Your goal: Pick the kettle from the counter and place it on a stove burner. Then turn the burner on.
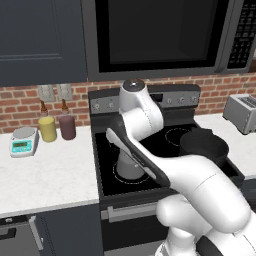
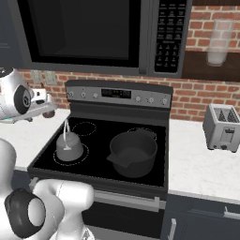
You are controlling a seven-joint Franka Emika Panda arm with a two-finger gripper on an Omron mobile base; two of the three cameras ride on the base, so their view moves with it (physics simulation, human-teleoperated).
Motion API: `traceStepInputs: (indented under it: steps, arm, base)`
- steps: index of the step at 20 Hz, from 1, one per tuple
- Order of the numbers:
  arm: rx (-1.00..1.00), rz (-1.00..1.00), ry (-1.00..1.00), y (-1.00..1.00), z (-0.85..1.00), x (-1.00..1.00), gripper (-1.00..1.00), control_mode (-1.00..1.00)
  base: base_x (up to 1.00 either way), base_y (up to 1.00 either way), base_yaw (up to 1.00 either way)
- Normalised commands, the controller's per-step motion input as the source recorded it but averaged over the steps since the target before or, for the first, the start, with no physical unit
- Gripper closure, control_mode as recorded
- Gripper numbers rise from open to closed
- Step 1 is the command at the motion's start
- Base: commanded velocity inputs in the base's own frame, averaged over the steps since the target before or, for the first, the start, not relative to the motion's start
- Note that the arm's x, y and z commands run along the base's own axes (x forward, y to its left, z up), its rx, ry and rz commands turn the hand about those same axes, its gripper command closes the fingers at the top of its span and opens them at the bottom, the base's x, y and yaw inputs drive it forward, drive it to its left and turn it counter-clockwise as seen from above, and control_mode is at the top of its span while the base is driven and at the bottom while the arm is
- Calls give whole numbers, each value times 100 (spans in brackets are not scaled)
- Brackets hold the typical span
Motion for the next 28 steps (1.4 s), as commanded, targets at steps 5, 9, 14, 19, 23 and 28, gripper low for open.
traceStepInputs:
  steps: [5,9,14,19,23,28]
  arm:
    - [1,0,0,0,15,85,-100,-100]
    - [3,-1,-2,0,0,99,-100,-100]
    - [5,-4,-4,0,-10,60,-100,-100]
    - [3,-9,-3,0,-11,27,-100,-100]
    - [6,-10,-3,0,-16,24,-100,-100]
    - [6,-11,-2,0,-11,23,-100,-100]
  base:
    - [0,0,0]
    - [0,0,0]
    - [0,0,0]
    - [0,0,0]
    - [0,0,0]
    - [0,0,0]
